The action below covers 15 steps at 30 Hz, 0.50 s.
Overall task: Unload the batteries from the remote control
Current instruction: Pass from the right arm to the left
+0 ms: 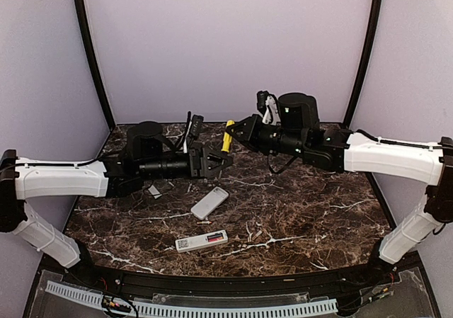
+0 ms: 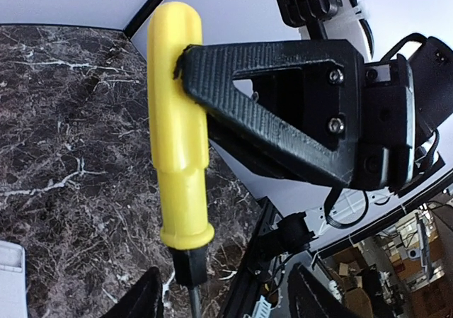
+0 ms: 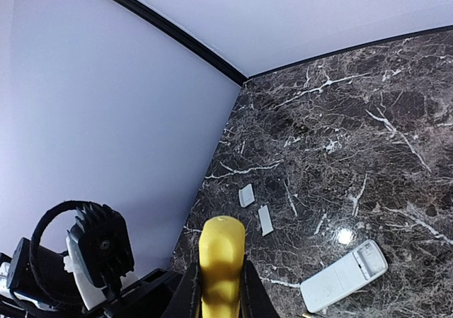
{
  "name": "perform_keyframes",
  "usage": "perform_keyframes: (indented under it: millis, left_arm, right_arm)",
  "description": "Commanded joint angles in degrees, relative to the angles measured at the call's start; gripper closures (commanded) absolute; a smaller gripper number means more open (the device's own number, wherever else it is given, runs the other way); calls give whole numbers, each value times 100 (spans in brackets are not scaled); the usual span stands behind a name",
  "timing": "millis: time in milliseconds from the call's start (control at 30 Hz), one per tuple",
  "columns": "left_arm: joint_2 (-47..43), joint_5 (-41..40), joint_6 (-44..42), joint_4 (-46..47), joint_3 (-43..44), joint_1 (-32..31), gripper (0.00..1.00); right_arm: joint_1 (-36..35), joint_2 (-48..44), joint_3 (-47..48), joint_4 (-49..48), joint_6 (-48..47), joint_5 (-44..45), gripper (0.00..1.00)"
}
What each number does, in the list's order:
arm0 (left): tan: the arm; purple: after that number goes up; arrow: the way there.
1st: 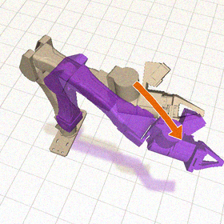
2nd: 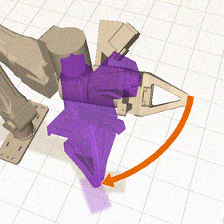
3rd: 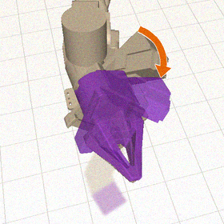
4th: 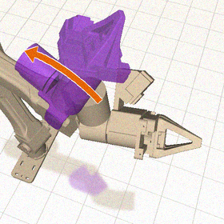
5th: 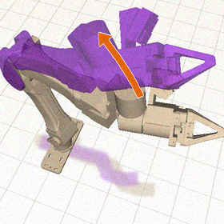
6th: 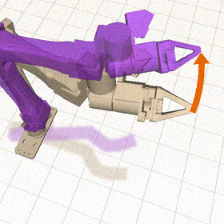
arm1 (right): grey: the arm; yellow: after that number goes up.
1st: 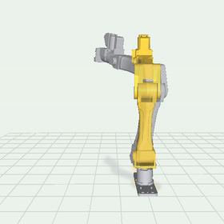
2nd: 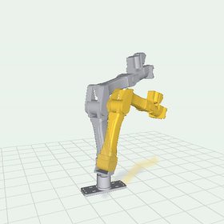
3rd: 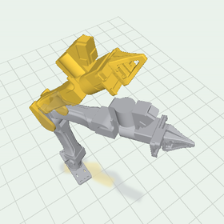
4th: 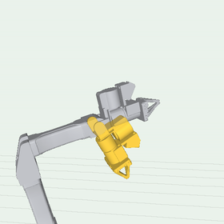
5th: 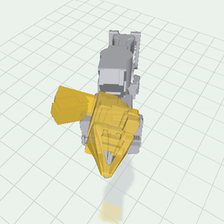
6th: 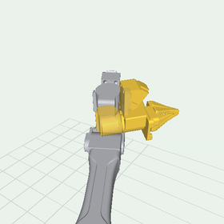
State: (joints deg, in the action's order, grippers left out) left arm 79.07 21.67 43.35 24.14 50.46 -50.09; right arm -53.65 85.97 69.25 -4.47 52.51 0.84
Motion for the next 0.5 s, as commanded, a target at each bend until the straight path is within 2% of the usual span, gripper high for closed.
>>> perform_keyframes:
  millis: [0, 233, 300, 467]
  left_arm:
    - [197, -8, 10, 28, 196, -76, 43]
    - [529, -389, -45, -157, 382, -150, 45]
    - [564, -554, -64, -170, 365, -199, 48]
    - [731, -618, -111, -221, 410, -238, 67]
  right_arm:
    - [-83, 49, 75, -370, -21, -181, 100]
    - [-80, -36, -47, -399, 75, -180, 100]
    - [-84, -37, 1, -304, 54, -197, 100]
    - [-84, -97, -22, -320, 47, -220, 100]
